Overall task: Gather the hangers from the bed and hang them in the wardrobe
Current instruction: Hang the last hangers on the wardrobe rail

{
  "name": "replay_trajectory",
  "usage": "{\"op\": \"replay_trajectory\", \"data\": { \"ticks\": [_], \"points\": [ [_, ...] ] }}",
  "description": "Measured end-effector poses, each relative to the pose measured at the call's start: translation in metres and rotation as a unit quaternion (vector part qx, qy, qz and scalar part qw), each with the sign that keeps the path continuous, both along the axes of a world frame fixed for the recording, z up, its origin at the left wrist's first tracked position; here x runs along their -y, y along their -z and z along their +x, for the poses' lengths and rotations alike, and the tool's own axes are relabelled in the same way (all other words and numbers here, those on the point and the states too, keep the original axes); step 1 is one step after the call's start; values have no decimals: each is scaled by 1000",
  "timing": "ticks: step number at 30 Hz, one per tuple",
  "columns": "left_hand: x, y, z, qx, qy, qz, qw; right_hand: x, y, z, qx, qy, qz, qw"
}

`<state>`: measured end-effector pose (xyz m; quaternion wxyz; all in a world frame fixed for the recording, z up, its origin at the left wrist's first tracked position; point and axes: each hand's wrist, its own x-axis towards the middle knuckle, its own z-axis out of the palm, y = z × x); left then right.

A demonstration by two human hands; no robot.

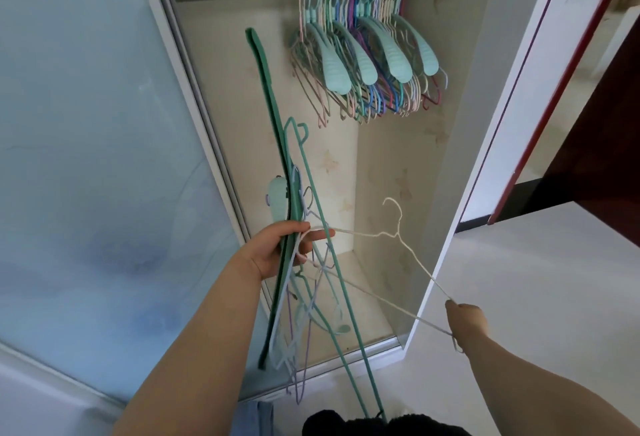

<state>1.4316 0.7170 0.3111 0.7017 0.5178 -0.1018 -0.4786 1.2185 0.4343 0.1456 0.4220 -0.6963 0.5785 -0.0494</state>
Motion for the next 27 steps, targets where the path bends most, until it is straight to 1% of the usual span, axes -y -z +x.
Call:
{"op": "replay_trajectory", "data": {
  "ticks": [2,5,7,10,13,16,18,20,22,24,25,27],
  "points": [
    [-1,-2,3,4,0,-7,1000,3,1,-9,3,46,21,999],
    [3,0,7,11,-70,10,997,4,-1,-19,17,92,54,994],
    [9,2,7,9,-98,20,995,0,-3,-18,46,89,66,993],
    [18,6,3,9,-94,31,995,-9,-8,-11,106,65,46,991],
    [20,11,-1,-10,-105,32,994,-21,-20,1,111,-3,-38,993],
    [20,12,1,-10,-137,40,990,-34,-38,23,50,-126,-116,984],
    [19,12,4,-6,-150,41,988,-43,-56,42,-18,-202,-173,964],
    [15,13,7,9,-155,45,987,-55,-78,60,-41,-262,-244,933],
    [11,13,11,32,-157,43,986,-71,-105,81,-22,-315,-322,893],
    [8,9,13,50,-164,40,984,-89,-139,102,11,-352,-371,860],
    [7,6,13,59,-169,37,983,-96,-157,113,35,-359,-377,853],
    [7,0,15,71,-181,31,980,-104,-191,132,105,-354,-367,854]
  ]
}}
